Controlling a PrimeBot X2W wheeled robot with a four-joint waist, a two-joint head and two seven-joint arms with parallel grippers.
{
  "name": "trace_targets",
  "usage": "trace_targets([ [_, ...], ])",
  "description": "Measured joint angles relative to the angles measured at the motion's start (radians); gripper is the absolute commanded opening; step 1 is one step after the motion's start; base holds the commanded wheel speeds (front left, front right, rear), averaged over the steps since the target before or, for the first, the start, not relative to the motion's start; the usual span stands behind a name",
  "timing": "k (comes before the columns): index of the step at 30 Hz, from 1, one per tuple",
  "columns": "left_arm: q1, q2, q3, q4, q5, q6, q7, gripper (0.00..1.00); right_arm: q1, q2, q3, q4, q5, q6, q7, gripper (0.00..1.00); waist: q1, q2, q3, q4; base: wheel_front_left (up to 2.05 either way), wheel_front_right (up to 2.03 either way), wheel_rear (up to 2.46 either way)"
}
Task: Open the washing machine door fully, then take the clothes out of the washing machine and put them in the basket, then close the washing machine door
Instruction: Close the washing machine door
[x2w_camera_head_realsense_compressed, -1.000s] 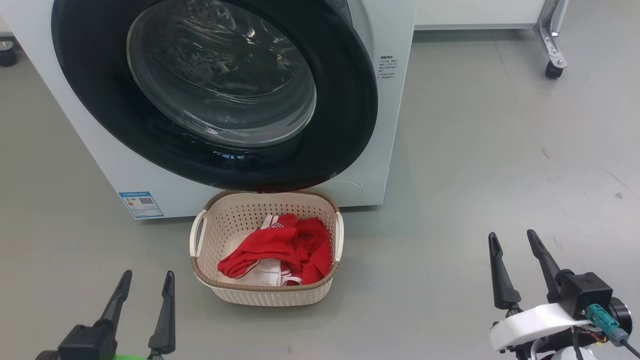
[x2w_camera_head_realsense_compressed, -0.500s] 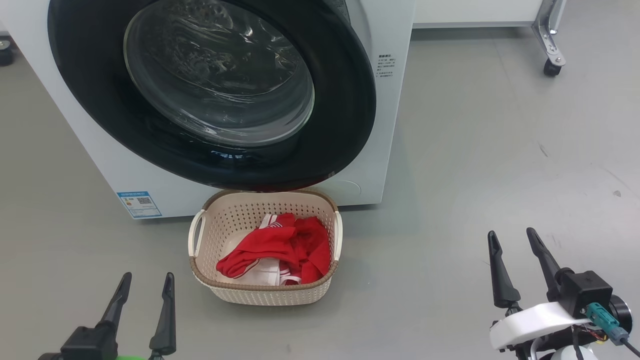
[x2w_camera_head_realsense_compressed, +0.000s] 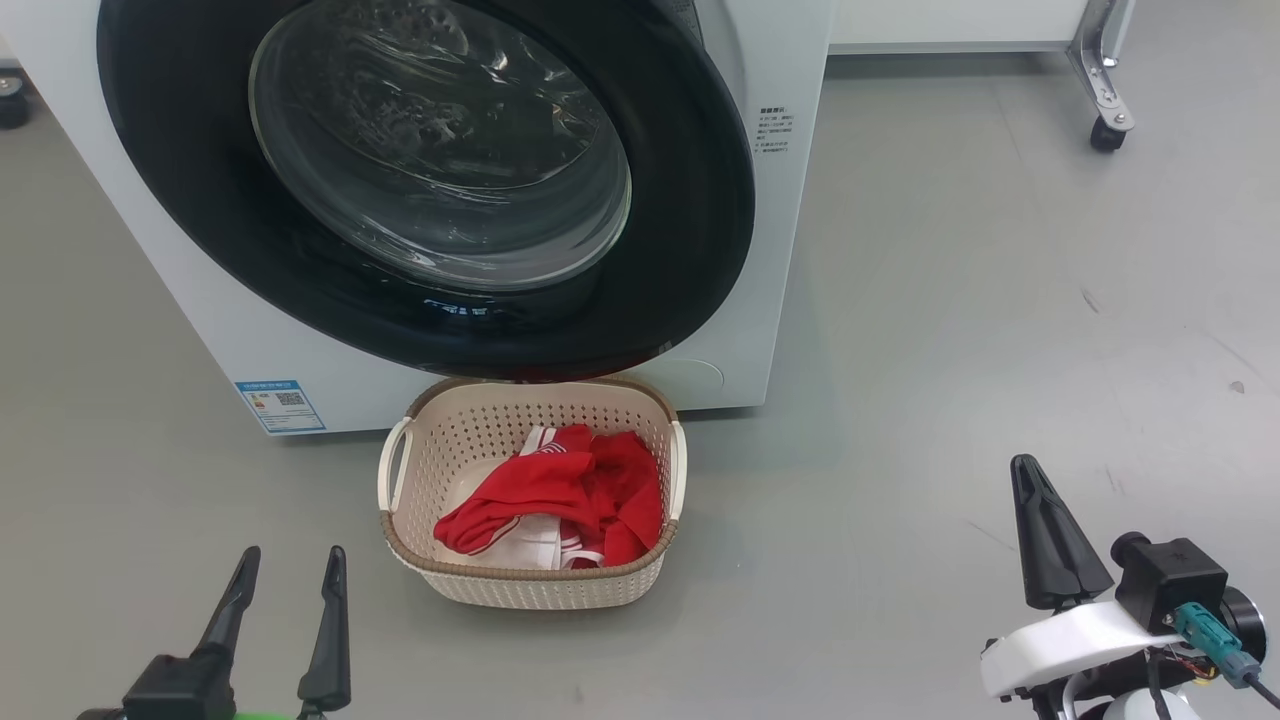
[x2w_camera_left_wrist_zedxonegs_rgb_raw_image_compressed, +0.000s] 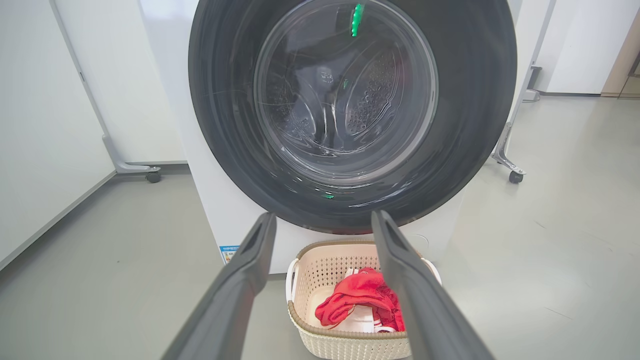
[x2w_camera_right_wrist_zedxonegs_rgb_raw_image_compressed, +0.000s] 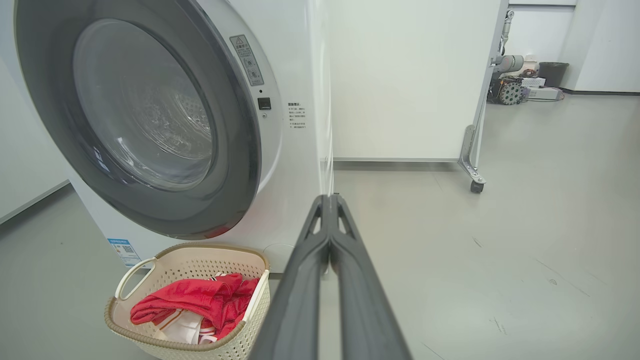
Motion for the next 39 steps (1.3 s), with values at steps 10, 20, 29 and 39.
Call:
trace_targets([
  [10,-0.017,-0.004,-0.034,-0.002,0.010,0.006,-0.001,1.00,-0.003,-0.026,-0.023,-0.002,0.008,0.000,0.004,0.00,0.0000,0.0000,0.014,0.029,0.00,0.00,0.00],
  [20,-0.084,-0.009,-0.062,-0.035,0.021,-0.003,-0.004,1.00,-0.130,-0.058,0.004,-0.002,0.005,0.039,0.051,0.00,0.0000,0.0000,0.077,0.066,0.00,0.00,0.00],
  [29,-0.177,-0.016,-0.068,-0.071,0.035,-0.011,-0.015,1.00,-0.308,-0.103,0.029,-0.012,-0.030,0.080,0.103,0.00,0.0000,0.0000,0.167,0.116,0.00,0.00,0.00],
  [39,-0.256,-0.038,-0.075,-0.075,0.034,-0.012,-0.030,1.00,-0.558,-0.107,0.073,-0.024,-0.048,0.109,0.147,0.00,0.0000,0.0000,0.294,0.161,0.00,0.00,0.00],
])
